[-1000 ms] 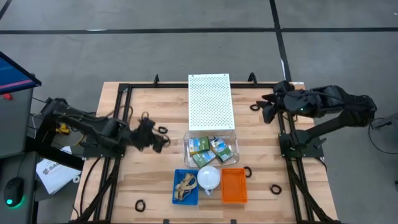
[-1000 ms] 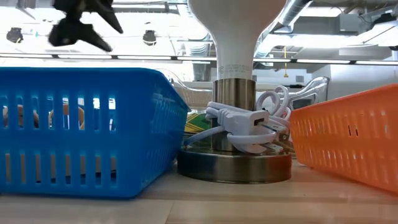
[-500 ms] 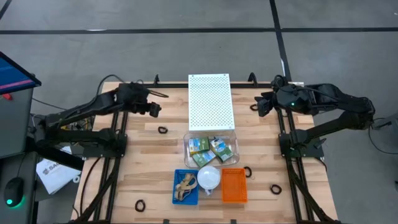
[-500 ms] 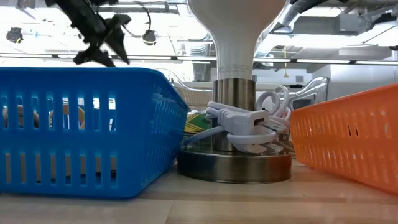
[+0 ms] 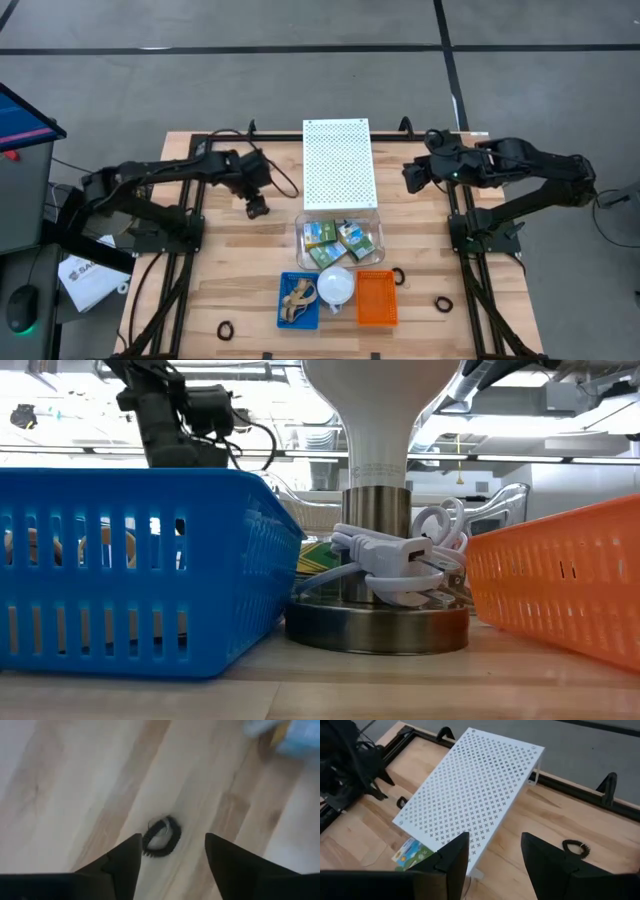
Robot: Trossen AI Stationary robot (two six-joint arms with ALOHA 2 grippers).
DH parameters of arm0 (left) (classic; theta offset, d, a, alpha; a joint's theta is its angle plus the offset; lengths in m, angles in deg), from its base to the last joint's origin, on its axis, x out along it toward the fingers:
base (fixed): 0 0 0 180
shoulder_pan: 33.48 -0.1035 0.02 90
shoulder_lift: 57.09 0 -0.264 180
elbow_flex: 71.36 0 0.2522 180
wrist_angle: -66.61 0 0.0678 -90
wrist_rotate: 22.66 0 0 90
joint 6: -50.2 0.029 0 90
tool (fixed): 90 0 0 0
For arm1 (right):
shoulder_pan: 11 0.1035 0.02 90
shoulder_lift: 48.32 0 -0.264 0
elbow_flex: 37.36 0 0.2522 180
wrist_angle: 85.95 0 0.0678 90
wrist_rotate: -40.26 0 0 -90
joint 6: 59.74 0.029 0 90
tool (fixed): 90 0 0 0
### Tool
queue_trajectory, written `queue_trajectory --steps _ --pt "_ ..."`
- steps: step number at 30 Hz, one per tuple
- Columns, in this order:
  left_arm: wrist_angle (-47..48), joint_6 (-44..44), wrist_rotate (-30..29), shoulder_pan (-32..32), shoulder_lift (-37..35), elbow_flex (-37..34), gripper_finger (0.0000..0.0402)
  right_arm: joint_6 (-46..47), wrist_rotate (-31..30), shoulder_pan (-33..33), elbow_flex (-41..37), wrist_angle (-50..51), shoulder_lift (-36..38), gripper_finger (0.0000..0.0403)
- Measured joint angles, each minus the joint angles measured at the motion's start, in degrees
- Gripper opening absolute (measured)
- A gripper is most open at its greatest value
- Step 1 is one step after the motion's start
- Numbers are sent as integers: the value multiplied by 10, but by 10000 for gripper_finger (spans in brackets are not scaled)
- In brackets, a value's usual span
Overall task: Pick & Place Office Desk Supplies
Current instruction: Put the black spring keychain into the orange bin
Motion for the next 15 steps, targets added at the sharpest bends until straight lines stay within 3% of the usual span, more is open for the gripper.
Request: queue_trajectory --steps 5,15 --pt "3 41 -19 -7 51 -3 226 6 0 1 0 4 0 177" --pt "-45 34 -24 -14 108 -50 203 15 -1 1 0 21 0 177"
